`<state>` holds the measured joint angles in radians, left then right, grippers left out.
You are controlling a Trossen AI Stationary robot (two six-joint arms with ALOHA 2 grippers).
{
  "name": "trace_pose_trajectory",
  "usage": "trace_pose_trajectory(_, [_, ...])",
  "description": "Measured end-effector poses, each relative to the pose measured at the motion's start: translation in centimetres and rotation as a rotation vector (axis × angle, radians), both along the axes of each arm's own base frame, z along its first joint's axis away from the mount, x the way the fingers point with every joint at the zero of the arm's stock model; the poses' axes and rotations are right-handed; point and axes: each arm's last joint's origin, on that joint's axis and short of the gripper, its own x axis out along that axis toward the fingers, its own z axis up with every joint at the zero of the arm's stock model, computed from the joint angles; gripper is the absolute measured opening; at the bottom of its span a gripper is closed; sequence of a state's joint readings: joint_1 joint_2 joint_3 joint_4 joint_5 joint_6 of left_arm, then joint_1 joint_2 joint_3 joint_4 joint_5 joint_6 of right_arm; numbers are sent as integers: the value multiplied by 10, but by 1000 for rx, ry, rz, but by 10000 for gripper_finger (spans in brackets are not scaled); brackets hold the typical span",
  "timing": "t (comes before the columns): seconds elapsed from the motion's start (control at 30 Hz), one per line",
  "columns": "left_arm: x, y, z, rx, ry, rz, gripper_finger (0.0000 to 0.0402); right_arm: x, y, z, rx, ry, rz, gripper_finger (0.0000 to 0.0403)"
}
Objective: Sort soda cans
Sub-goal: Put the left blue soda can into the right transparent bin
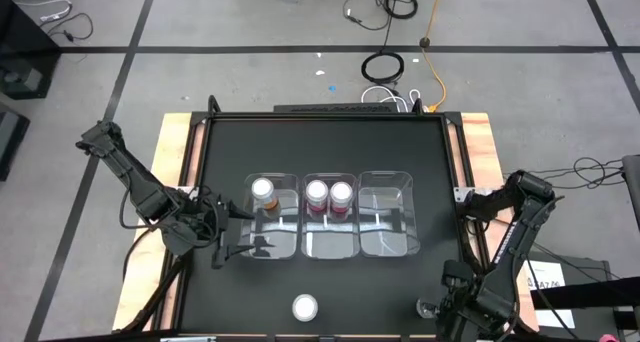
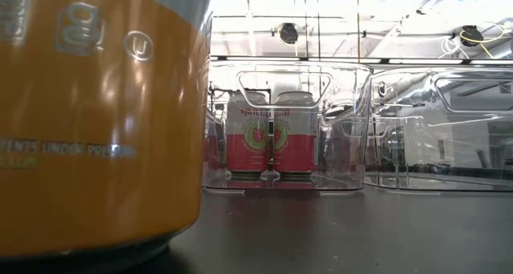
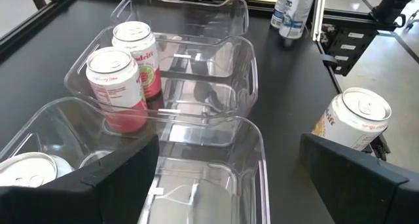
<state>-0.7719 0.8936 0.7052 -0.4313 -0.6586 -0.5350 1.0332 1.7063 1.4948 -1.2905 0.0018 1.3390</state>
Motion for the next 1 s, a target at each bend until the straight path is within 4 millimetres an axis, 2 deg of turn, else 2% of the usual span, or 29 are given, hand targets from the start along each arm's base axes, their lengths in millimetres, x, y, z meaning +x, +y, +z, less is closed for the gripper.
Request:
trace_pose_trajectory(0.27, [0, 0, 0, 5, 1, -2, 380, -4, -20, 27, 73, -44, -67, 242])
trace_pose_trajectory(0.63, [0, 0, 0, 38, -3, -20, 380, -9, -70, 77, 129, -313, -215, 242])
trace_pose_trajectory(0.83, [0, 0, 0, 38, -2, -20, 380, -1, -104, 91, 102, -368, -254, 242])
trace_pose_trajectory(1.0, [0, 0, 0, 38, -2, -21, 380, 16, -130, 94, 53, -387, -245, 242])
